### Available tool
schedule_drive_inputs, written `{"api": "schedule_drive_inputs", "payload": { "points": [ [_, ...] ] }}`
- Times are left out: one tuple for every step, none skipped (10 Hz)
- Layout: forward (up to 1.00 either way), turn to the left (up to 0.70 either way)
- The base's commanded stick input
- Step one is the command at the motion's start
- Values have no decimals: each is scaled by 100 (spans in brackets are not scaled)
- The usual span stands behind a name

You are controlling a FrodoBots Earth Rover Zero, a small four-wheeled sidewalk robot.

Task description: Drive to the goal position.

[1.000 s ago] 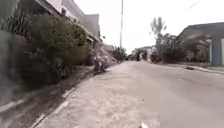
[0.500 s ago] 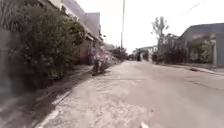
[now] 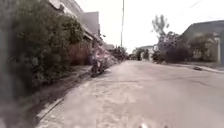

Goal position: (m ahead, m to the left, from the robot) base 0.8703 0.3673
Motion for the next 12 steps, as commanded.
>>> {"api": "schedule_drive_inputs", "payload": {
  "points": [
    [70, -11],
    [70, -26],
    [70, -26],
    [70, -21],
    [70, -11],
    [70, 0],
    [70, 0],
    [70, 0],
    [70, 0],
    [70, 0],
    [70, 0],
    [70, 0]
  ]
}}
